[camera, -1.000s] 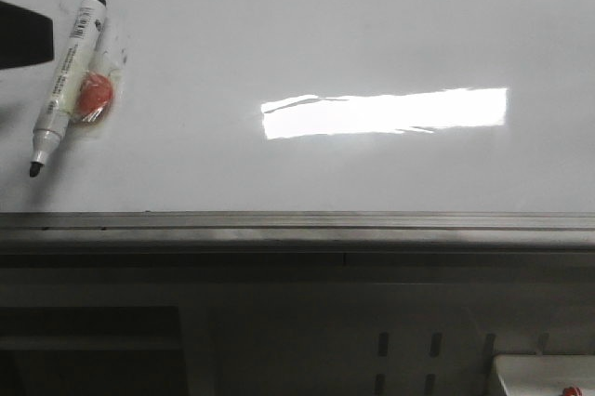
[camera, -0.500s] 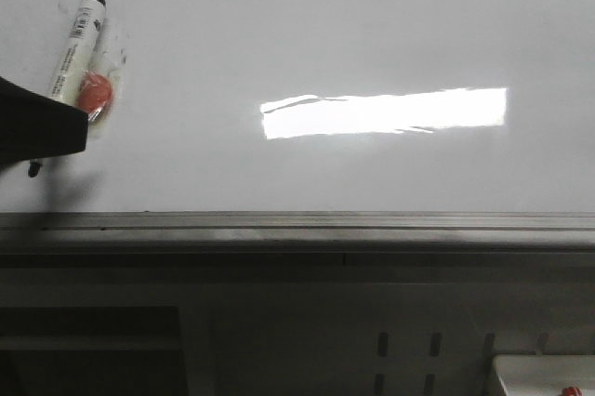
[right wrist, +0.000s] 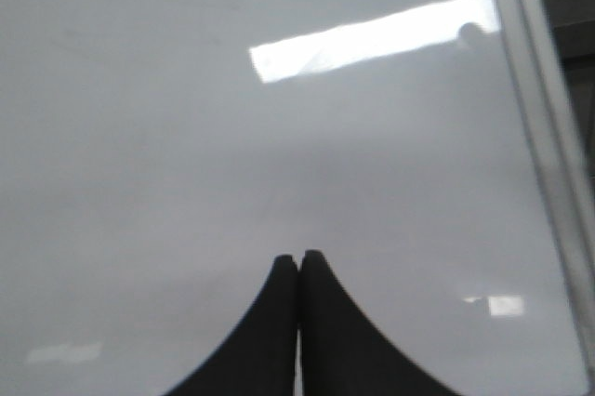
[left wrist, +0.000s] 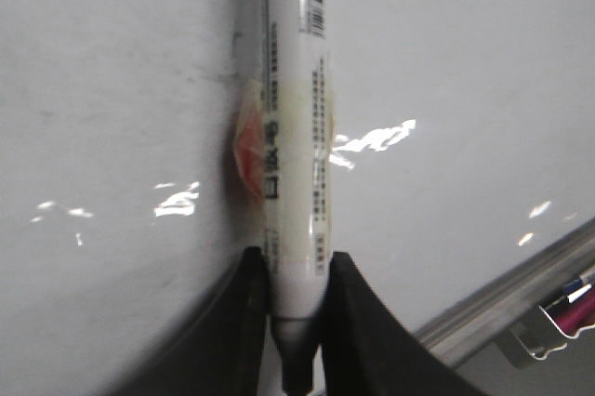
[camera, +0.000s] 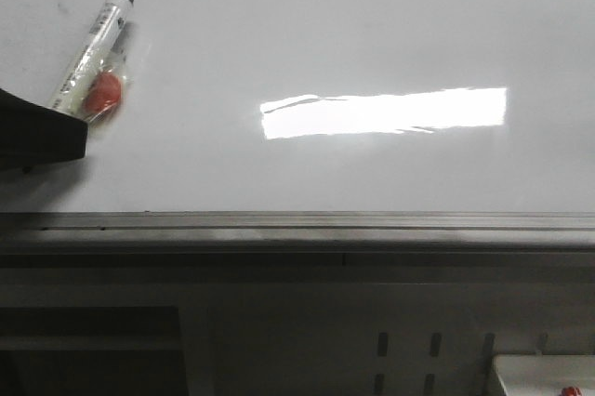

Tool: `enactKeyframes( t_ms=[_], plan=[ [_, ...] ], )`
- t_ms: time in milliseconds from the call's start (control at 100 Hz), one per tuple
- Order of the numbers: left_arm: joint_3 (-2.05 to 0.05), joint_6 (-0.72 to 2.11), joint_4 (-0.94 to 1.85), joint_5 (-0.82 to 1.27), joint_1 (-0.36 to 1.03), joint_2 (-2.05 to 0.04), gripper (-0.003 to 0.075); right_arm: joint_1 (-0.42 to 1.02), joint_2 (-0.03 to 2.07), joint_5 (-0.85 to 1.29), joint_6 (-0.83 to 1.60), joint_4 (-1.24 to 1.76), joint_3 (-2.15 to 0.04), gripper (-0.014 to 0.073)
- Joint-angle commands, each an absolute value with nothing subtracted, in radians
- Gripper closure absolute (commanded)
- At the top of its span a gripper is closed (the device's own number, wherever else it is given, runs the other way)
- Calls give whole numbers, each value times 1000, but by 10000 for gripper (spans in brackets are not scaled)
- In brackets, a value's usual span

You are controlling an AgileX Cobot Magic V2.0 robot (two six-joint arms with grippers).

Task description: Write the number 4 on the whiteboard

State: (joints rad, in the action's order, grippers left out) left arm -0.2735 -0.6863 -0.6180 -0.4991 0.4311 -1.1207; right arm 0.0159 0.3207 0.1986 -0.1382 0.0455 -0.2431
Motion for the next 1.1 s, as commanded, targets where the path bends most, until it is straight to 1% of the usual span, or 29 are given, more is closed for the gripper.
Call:
enactKeyframes(
  t_ms=[0,70,110,280,370,400,450,500,520,530,570,600,640,700,870,1090],
  plan=[
    [-303,-689,-693,-688,436,-1107,741,110,379,178,-132,72,-319,648],
    [-303,-683,-763,-778,436,-1103,741,218,439,196,-126,72,-368,648],
    [-303,-663,-797,-791,436,-1100,741,277,468,194,-126,72,-390,648],
    [-303,-575,-958,-771,436,-1061,741,592,634,196,-74,72,-508,648],
    [-303,-502,-1028,-771,436,-1028,741,717,730,197,-73,46,-573,633],
    [-303,-480,-1053,-771,436,-1017,741,763,765,209,-73,28,-599,599],
    [-303,-455,-1077,-771,436,-998,741,826,812,237,-73,9,-638,513],
    [-303,-448,-1085,-771,436,-981,741,866,853,258,-73,9,-685,377],
    [-303,-439,-1087,-771,436,-972,741,880,871,266,-73,9,-696,340],
    [-303,-439,-1087,-771,436,-972,741,885,877,268,-73,9,-706,304],
    [-303,-430,-1096,-771,436,-965,741,903,911,282,-73,9,-736,211],
    [-303,-430,-1105,-771,436,-959,741,910,929,290,-73,9,-754,167],
    [-303,-430,-1126,-771,436,-952,741,917,955,295,-73,9,-780,136],
    [-303,-430,-1150,-771,436,-950,741,924,986,293,-71,9,-807,144],
    [-303,-430,-1161,-771,436,-950,741,971,1049,293,-41,9,-871,216],
    [-303,-430,-1162,-775,436,-950,741,987,1114,255,-32,9,-898,220]
  ],
)
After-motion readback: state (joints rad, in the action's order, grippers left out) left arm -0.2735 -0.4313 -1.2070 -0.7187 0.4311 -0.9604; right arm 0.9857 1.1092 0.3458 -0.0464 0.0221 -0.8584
